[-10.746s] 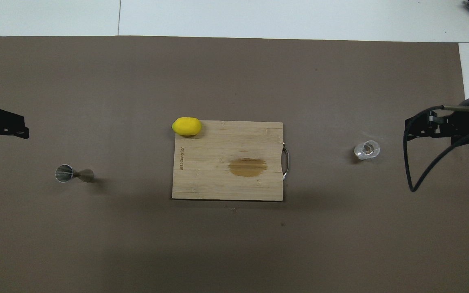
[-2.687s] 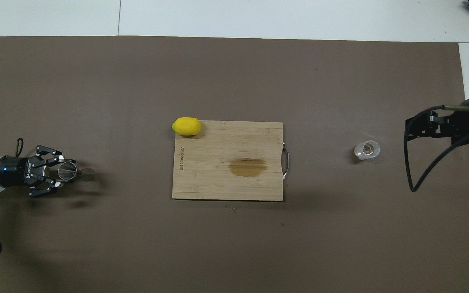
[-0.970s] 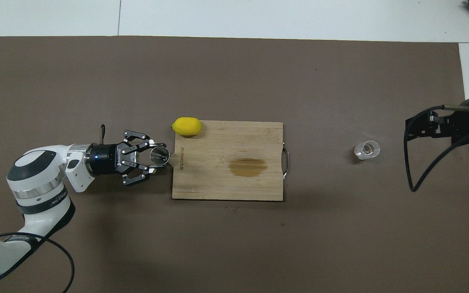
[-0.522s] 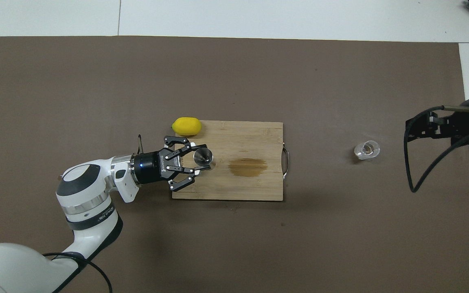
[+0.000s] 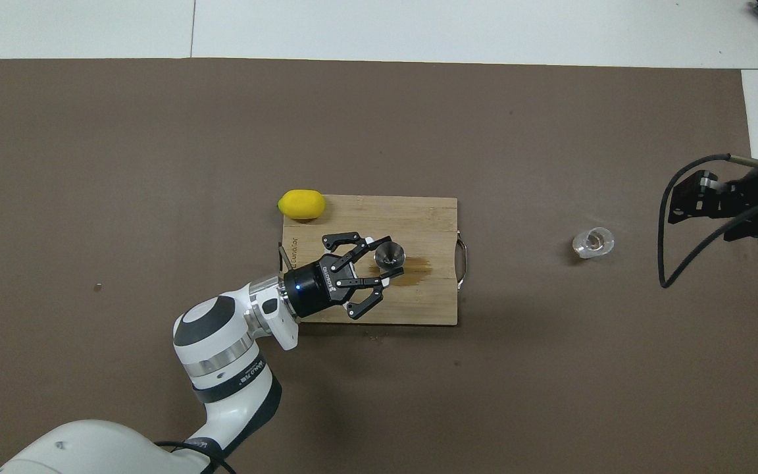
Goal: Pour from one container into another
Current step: 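Carry the metal cup with the left gripper onto the wooden board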
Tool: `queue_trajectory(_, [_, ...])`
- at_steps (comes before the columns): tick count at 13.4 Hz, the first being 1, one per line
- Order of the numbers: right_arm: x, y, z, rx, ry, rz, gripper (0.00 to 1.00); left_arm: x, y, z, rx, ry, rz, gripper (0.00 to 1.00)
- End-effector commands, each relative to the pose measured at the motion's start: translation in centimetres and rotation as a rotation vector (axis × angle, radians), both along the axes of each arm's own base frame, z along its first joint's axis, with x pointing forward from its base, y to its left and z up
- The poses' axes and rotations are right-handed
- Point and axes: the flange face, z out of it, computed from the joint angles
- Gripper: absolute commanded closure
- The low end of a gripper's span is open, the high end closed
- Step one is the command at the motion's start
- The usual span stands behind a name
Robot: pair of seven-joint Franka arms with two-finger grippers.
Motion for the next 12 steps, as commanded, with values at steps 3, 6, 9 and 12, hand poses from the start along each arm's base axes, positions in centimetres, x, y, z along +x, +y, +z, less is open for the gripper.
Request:
queue_trajectory(3, [1.3,-2.2,-4.2,0.072,-0.015,-0.36,0.34,0.6,-1.8,0.1,0.065,-0.169,0.094,1.0])
queue_trajectory(6, [1.6,-5.3,-9.3,0.198,0.037,-0.514,0.17,0.1,-2.1,-1.2,0.087,-0.182,0.093,1.0])
queue_trajectory(9, [3.5,-8.6,-14.9,0.284,0.088,-0.687,0.03,-0.7,-2.3,-2.4,0.101,-0.161,0.08,1.0])
queue_trajectory(12, [4.5,-10.4,-19.3,0.285,0.145,-0.962,0.0,-1.0,-2.7,-2.6,0.116,-0.2,0.074,1.0])
